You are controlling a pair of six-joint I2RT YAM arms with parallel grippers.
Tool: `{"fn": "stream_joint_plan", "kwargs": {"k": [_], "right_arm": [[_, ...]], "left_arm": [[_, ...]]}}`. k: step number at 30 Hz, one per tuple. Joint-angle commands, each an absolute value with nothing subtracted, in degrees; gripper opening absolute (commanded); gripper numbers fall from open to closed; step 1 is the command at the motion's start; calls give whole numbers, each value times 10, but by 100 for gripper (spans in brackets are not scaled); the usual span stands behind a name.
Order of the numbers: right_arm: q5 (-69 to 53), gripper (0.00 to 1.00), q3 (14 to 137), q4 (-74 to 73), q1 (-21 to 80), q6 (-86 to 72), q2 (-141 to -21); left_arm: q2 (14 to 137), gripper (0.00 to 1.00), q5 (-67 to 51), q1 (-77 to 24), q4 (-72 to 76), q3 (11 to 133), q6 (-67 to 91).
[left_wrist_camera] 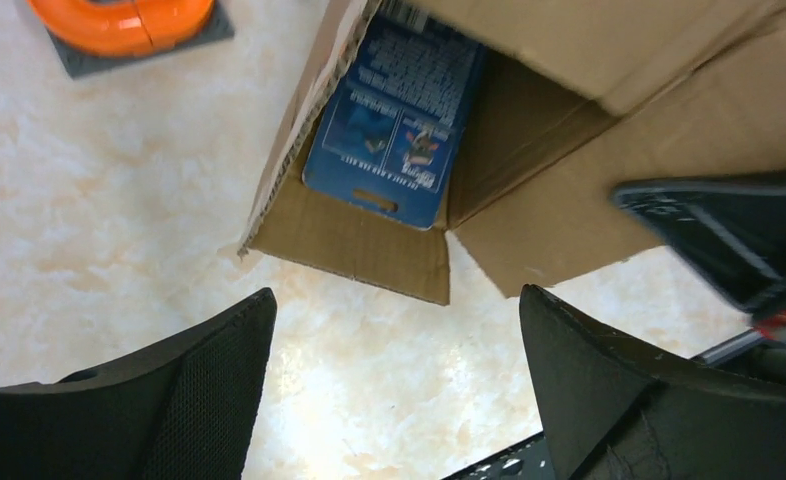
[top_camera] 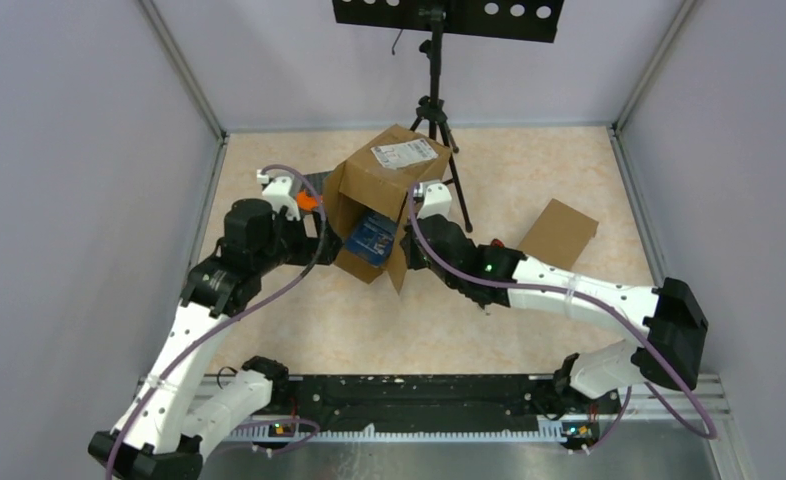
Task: Unpack the express box
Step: Open the express box at the center of the board.
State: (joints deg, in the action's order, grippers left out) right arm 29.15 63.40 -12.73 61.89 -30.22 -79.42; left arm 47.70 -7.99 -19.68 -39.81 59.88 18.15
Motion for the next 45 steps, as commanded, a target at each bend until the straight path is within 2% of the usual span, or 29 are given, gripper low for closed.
{"fn": "stream_joint_plan", "kwargs": {"k": [1,9,19,20,22,27,31,33,39,40,43,45], "right_arm": [[242,0,629,-46,601,-284,-761],[178,0,581,-27,585,-262,-717],[34,0,500,51,519,-260,-670],[28,0,501,51,517,-260,-670],[21,0,507,47,516,-257,-671],[13,0,530,30,515,-259,-677],[3,0,555,40,515,-258,-715],[-24,0,568,65,512,-256,-751],[-46,0,598,112,491,-270,-864],[-39,3,598,105,487,-274,-874],[-18,28,578,94,466,-290,-875],[4,40,547,85,454,-301,-850]], "left_arm": [[504,90,-50,-201,-326,565,177],[550,84,-5,-200,-250,563,117],[604,82,-90,-202,-136,519,75],[606,79,-95,-202,-127,516,76],[610,65,-93,-202,-124,518,80],[565,26,-78,-204,-185,551,80],[497,4,-89,-205,-264,588,76],[482,0,-118,-211,-304,609,83],[494,0,-164,-234,-324,605,146],[497,0,-170,-239,-310,591,163],[519,0,-176,-249,-268,550,230],[541,0,-168,-256,-244,530,275]]}}
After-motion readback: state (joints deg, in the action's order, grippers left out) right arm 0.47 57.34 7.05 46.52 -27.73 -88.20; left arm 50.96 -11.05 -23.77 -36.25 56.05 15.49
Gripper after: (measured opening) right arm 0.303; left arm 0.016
